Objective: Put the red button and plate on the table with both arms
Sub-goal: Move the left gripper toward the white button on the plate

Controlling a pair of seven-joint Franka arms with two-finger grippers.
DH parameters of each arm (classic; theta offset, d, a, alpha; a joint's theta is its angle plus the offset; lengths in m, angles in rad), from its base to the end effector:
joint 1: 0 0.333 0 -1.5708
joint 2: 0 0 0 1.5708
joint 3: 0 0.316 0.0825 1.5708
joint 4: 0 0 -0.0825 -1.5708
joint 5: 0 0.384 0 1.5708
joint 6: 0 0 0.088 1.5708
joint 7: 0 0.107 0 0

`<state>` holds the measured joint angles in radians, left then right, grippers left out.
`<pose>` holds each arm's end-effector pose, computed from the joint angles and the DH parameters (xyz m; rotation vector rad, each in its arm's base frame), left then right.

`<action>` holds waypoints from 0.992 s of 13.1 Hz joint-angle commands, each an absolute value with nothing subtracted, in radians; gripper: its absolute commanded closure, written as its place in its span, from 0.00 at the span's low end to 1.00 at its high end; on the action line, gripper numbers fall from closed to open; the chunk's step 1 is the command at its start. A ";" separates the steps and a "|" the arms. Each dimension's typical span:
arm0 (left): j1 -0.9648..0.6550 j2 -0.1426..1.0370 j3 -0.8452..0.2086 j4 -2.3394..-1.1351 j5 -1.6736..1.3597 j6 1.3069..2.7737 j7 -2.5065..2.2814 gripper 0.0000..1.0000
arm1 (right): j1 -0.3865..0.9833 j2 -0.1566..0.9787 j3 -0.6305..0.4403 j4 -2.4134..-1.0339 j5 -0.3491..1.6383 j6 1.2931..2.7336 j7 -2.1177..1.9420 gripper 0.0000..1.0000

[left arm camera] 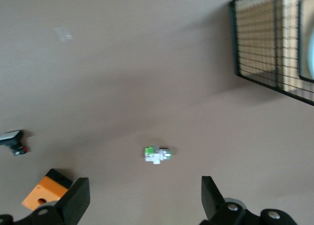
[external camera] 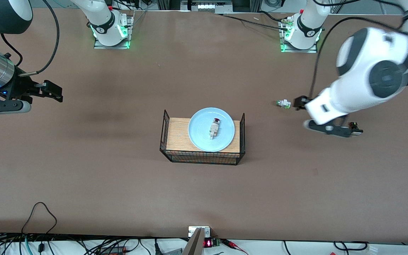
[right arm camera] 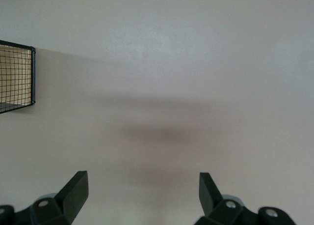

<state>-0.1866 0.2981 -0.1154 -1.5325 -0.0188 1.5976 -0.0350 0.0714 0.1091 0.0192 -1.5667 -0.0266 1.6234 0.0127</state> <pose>0.5981 -0.1803 0.4687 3.0795 -0.4076 -0.3693 0.5871 0.0500 0.5685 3.1110 0.1244 -0.0795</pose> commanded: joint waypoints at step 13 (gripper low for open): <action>-0.531 0.592 -0.123 -1.247 -0.146 1.824 -0.474 0.00 | 0.067 0.178 0.015 -1.548 -0.017 1.677 0.020 0.00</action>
